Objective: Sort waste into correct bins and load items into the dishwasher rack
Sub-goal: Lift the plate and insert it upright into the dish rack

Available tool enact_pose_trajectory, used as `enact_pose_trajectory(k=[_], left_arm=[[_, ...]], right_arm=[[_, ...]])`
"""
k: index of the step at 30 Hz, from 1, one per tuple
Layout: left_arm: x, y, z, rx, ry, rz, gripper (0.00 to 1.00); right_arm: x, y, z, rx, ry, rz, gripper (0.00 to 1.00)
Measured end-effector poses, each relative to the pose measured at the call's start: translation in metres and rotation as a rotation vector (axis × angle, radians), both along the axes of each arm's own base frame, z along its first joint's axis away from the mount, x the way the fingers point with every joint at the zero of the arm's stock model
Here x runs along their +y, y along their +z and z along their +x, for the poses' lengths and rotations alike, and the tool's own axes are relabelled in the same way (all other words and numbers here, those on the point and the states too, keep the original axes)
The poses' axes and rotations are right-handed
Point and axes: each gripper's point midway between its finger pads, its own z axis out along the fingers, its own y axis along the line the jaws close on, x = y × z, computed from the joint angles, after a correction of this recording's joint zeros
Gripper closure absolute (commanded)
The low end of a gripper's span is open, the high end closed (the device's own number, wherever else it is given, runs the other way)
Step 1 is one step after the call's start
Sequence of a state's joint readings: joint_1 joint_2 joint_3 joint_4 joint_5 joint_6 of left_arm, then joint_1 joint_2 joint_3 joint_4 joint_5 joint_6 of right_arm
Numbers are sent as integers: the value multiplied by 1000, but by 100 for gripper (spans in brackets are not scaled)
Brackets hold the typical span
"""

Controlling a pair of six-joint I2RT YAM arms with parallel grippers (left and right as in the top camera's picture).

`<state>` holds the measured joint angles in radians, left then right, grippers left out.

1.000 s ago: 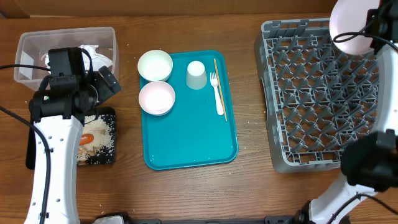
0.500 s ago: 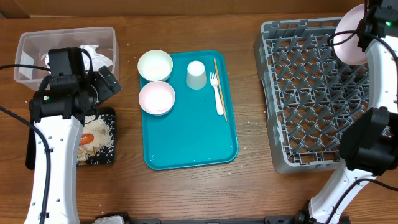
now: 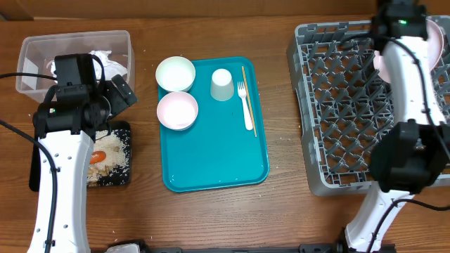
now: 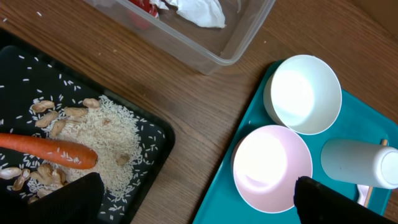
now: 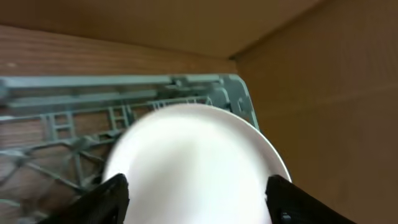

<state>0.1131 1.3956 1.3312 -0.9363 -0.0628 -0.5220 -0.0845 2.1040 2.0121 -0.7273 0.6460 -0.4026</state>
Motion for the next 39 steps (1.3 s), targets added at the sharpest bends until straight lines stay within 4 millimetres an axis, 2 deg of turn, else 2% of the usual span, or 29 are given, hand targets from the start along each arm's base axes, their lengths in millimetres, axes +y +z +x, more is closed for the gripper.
enact_pose_trajectory(k=[3,4,7,10,11,12,13,14,15,16,18,19,22,24,26,31,36,39], left_arm=[[0,0,0,0,0,0,0],[0,0,0,-1,0,0,0],[0,0,0,0,0,0,0],[0,0,0,0,0,0,0],[0,0,0,0,0,0,0],[0,0,0,0,0,0,0],[0,0,0,-1,0,0,0],[0,0,0,0,0,0,0],[0,0,0,-1,0,0,0],[0,0,0,-1,0,0,0],[0,0,0,-1,0,0,0],[0,0,0,0,0,0,0],[0,0,0,0,0,0,0],[0,0,0,0,0,0,0],[0,0,0,-1,0,0,0],[0,0,0,0,0,0,0],[0,0,0,0,0,0,0],[0,0,0,-1,0,0,0]], right_arm=[[21,6,3,-35,-10,-5,14],[21,10,0,-53,-36,-14,12],[2,23,-12,-95,-134,-37,15],[-37,28,-36,-112,-264,-28,31],[-59,27,-49,-114,-324,-12,37],[-74,23,-56,-118,-359,9,46],[-91,18,-66,-123,-402,43,63],[-108,11,-75,-123,-435,93,69],[-124,4,-83,-148,-468,164,73],[-130,1,-85,-150,-470,191,76],[-146,-8,-88,-207,-477,335,85],[-153,-13,-88,-243,-463,437,86],[-169,-5,-77,-418,-353,753,87],[-175,3,-81,-492,-295,917,92],[-171,2,-84,-488,-291,978,94],[-140,-6,-76,-428,-236,1065,96],[-101,-25,-51,-352,-165,1107,96],[-65,-28,-34,-307,-101,1128,96]])
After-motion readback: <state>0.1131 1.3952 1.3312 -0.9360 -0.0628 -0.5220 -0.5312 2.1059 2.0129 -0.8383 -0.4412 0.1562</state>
